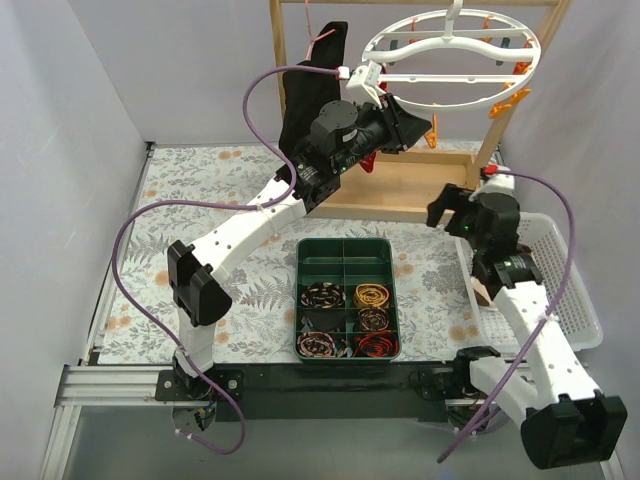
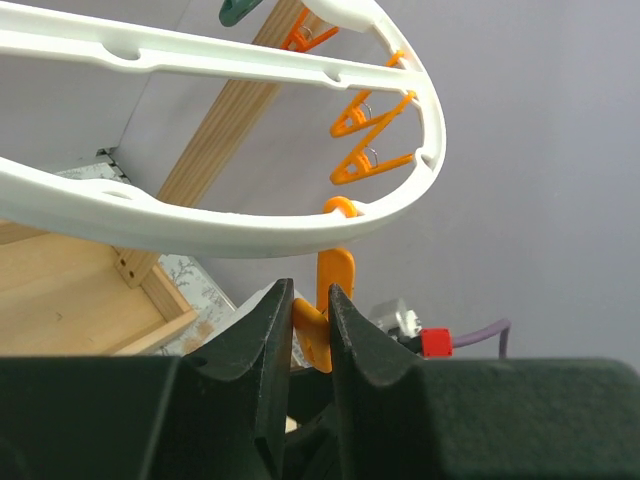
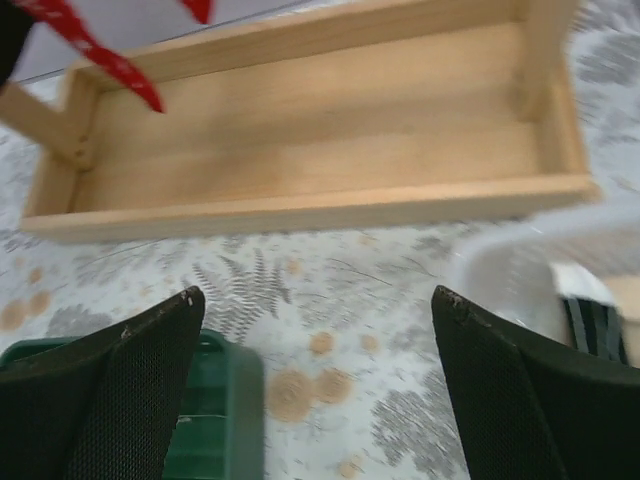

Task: Remove the socks clipped to the hanger

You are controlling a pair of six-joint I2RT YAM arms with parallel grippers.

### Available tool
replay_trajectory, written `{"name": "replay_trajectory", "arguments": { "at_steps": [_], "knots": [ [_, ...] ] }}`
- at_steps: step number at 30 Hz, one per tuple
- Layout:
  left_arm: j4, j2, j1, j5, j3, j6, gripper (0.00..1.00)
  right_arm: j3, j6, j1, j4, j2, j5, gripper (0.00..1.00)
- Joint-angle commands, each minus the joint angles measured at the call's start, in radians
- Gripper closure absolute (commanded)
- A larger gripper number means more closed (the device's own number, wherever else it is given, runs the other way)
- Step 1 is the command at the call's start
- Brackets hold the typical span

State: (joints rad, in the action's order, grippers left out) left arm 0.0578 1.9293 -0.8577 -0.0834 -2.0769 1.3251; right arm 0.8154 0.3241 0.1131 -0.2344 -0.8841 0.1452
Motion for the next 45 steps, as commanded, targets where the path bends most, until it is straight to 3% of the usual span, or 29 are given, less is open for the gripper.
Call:
{"name": "replay_trajectory", "arguments": {
  "at_steps": [1,6,10,12,19,22,25,26,28,35,37,38,39,42,45],
  "knots": [
    [0.033,-0.101,-0.037,-0.087,0.009,-0.001,1.0,-0.001,-0.063,0.152,0.323,-0.081,-0.062,0.02],
    [0.036,-0.104,-0.037,-0.082,0.008,-0.007,1.0,-0.022,-0.109,0.207,0.686,-0.249,-0.169,0.02],
    [0.03,-0.104,-0.037,-0.076,0.006,-0.009,1.0,0.065,-0.112,0.224,0.846,-0.49,-0.3,0.08],
    [0.024,-0.104,-0.037,-0.073,0.006,-0.009,1.0,0.154,-0.086,0.23,0.869,-0.57,-0.312,0.15],
    [0.013,-0.095,-0.037,-0.087,0.0,0.006,1.0,0.312,-0.131,0.247,0.968,-0.818,-0.366,0.1],
    [0.013,-0.096,-0.037,-0.082,0.001,0.014,1.0,0.373,-0.123,0.249,0.969,-0.883,-0.348,0.13],
    [0.01,-0.101,-0.037,-0.085,0.008,0.019,1.0,0.43,-0.099,0.253,0.971,-0.932,-0.34,0.24],
    [0.008,-0.101,-0.037,-0.084,0.009,0.02,1.0,0.439,-0.088,0.257,0.972,-0.94,-0.335,0.34],
    [0.01,-0.104,-0.037,-0.081,0.012,0.019,1.0,0.459,-0.086,0.267,0.972,-0.957,-0.322,0.37],
    [0.008,-0.105,-0.035,-0.087,0.024,0.02,1.0,0.488,-0.053,0.293,0.969,-0.975,-0.334,0.88],
    [0.01,-0.122,-0.037,-0.09,0.038,0.014,0.94,0.475,-0.017,0.301,0.968,-0.951,-0.335,0.98],
    [0.01,-0.13,-0.035,-0.09,0.063,0.008,0.89,0.464,-0.001,0.303,0.968,-0.94,-0.332,0.99],
    [0.005,-0.139,-0.037,-0.087,0.076,0.003,0.74,0.44,0.01,0.31,0.969,-0.925,-0.331,0.99],
    [-0.009,-0.185,-0.037,-0.082,0.138,-0.007,0.56,0.397,0.064,0.326,0.968,-0.877,-0.338,0.99],
    [-0.015,-0.23,-0.037,-0.105,0.185,-0.004,0.48,0.354,0.128,0.339,0.963,-0.833,-0.351,0.99]
  ]
}}
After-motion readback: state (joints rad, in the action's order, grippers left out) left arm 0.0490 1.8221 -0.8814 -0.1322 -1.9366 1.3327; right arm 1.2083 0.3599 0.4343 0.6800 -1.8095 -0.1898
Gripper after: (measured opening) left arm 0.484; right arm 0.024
